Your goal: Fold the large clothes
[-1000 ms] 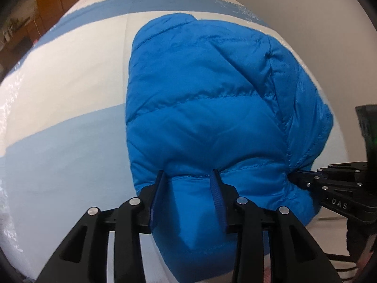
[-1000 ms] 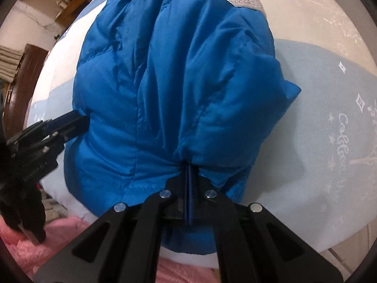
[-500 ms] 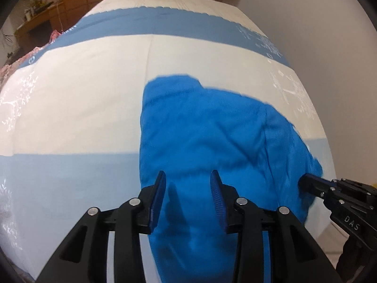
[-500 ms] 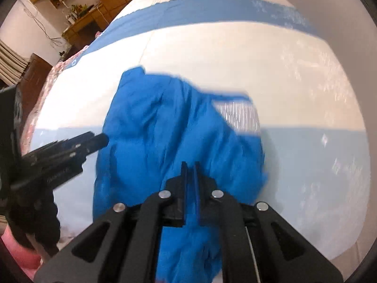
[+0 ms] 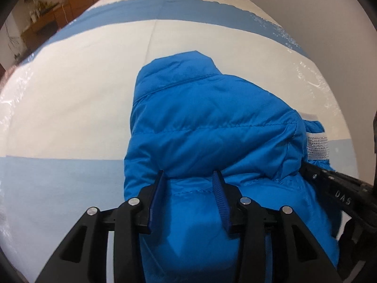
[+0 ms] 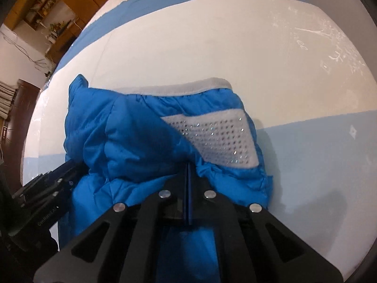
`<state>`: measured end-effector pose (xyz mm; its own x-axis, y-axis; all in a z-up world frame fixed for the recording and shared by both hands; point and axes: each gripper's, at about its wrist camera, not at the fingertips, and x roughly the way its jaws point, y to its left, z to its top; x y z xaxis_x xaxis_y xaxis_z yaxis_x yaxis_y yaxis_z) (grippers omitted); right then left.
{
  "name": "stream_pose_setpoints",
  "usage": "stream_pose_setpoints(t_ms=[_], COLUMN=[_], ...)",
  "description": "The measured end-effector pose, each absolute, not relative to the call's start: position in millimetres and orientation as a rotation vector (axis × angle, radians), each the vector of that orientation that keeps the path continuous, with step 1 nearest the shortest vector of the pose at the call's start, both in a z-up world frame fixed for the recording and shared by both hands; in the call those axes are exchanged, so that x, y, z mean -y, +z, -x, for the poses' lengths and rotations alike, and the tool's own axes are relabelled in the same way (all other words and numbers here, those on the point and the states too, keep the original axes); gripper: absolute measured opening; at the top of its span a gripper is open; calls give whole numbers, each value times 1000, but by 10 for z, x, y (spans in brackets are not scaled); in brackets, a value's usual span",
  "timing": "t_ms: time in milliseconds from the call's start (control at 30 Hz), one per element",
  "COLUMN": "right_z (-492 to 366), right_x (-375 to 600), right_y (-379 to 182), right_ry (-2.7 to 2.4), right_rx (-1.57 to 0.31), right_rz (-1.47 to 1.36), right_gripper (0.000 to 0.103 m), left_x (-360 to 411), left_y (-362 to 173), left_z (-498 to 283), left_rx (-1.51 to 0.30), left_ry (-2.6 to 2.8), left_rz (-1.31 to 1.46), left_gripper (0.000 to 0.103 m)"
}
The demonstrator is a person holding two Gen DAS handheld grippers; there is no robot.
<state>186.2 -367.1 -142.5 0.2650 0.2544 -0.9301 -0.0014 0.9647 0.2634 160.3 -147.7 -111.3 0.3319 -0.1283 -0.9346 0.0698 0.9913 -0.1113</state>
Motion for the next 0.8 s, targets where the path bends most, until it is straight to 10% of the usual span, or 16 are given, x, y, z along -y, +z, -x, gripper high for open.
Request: stream_pose_setpoints(t_ms=[400, 800], right_z=[-1213, -1106], right_x=[3513, 3491], right_y=[-723, -1248], right_ry=[189, 127], right_rx=[-1237, -1217], right_rz=[-143, -142], right_gripper=[13, 5], left_x=[1308, 1405], left_y=[-662, -1045], left_z=[-1171, -1144], left_rx=[-1206, -1223], left_ry=[-100, -141], left_rz=[72, 56], left_gripper=[42, 47])
